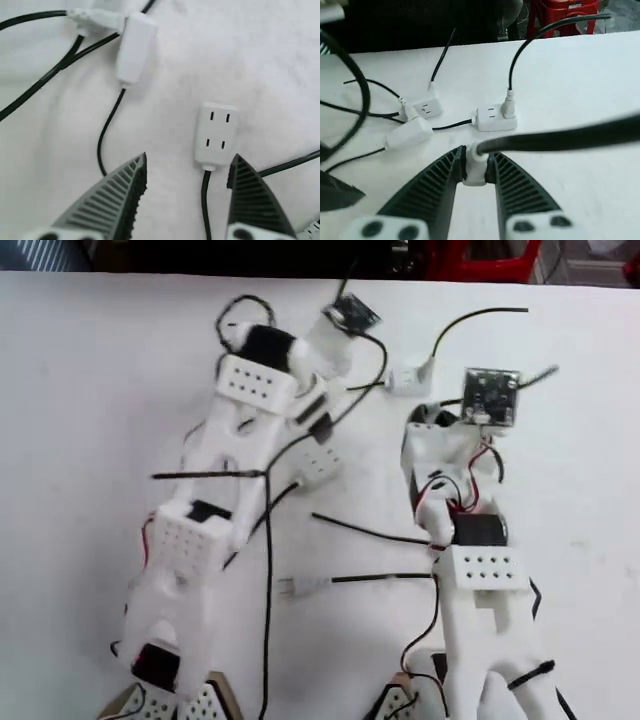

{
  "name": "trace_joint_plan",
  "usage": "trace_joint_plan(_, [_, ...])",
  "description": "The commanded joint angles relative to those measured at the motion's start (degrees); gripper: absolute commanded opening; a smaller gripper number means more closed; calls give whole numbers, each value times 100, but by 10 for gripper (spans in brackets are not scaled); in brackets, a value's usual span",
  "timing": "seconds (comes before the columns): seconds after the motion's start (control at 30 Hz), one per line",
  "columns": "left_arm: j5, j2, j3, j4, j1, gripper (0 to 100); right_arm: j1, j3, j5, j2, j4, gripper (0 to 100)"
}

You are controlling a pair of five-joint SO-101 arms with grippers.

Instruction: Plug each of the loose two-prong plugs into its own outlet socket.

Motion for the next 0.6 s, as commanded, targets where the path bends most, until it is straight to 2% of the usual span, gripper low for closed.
trace_joint_plan(0.0, [18,-1833,747,18,-338,264,-321,-554,466,426,391,17])
trace_joint_plan(0.1, [18,-2941,1336,9,-505,264,-479,-1178,642,1235,796,17])
trace_joint_plan(0.2, [316,-3908,1978,-26,-752,264,-629,-1679,905,1921,866,17])
trace_joint_plan(0.4, [492,-5112,3569,-53,-1376,264,-1288,-2084,1565,2642,840,17])
trace_joint_plan(0.57, [492,-5956,5037,-703,-1754,264,-1736,-2092,1925,2897,831,17])
